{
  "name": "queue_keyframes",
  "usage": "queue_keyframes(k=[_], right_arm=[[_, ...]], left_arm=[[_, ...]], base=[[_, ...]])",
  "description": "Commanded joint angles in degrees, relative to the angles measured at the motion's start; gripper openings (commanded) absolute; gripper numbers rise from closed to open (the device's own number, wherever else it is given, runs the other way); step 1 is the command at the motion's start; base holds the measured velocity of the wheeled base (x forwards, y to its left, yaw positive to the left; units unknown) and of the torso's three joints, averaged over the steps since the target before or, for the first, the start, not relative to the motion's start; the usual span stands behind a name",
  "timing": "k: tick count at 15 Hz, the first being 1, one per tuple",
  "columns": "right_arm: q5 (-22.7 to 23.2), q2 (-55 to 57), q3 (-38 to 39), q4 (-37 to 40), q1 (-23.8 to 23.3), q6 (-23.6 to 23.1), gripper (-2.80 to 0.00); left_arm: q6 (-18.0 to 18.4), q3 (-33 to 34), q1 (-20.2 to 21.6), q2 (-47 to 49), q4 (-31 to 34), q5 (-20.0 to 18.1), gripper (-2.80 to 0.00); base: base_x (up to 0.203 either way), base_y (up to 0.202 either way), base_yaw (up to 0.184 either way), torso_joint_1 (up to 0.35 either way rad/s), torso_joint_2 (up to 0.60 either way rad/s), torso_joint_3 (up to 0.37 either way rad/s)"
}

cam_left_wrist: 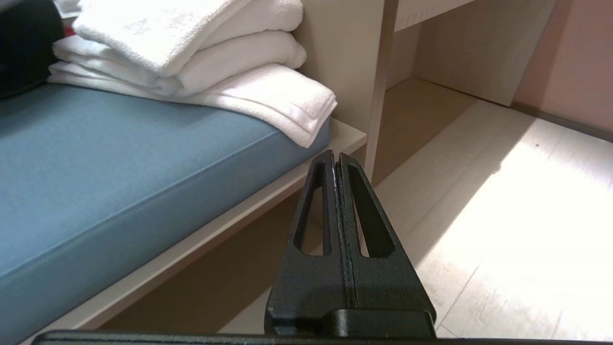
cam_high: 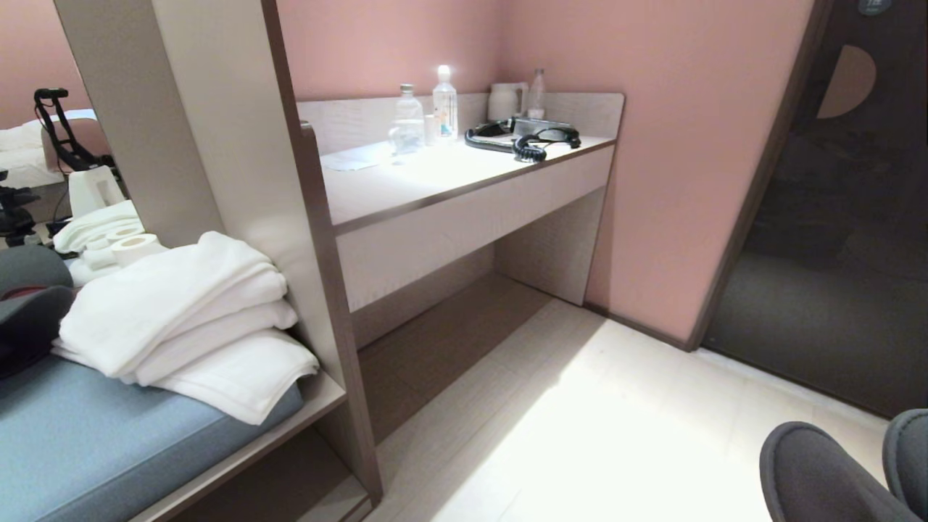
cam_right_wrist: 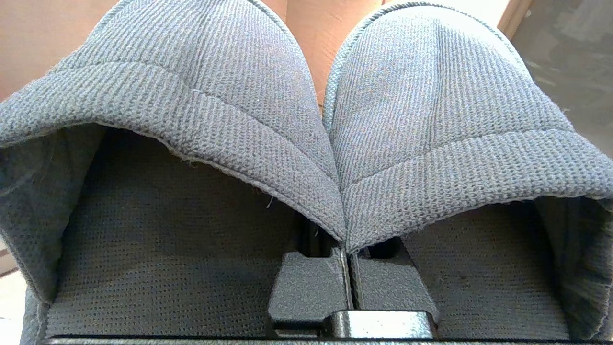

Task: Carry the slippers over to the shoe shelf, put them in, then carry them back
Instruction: Place the slippers on the floor

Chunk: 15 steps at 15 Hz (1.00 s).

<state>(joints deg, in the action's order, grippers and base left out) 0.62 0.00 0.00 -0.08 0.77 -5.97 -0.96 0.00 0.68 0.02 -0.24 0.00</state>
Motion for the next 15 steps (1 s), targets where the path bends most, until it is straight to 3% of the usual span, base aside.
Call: queue_keyframes(k=[1,11,15], right_arm=[[-0.01,0.09,0.00,-0.01,0.02,-0.01,-2.80],[0.08,0.09,0.00,-0.07,0.02,0.17,-2.80],[0.08,0.09,0.00,-0.05,0.02,0.17,-2.80]], left_arm=[[0.00,0.00,0.02,0.06,-0.02,0.00,-2.80],[0.00,0.00,0.02,0.06,0.15,0.00,-2.80],[0.00,0.00,0.02,0.06,0.06,0.00,-2.80]], base=[[0.144,0.000,0.000,0.007,0.00,0.006],[0.006,0.000,0.000,0.001,0.00,-0.003],[0.000,0.000,0.000,0.002,0.00,-0.169]])
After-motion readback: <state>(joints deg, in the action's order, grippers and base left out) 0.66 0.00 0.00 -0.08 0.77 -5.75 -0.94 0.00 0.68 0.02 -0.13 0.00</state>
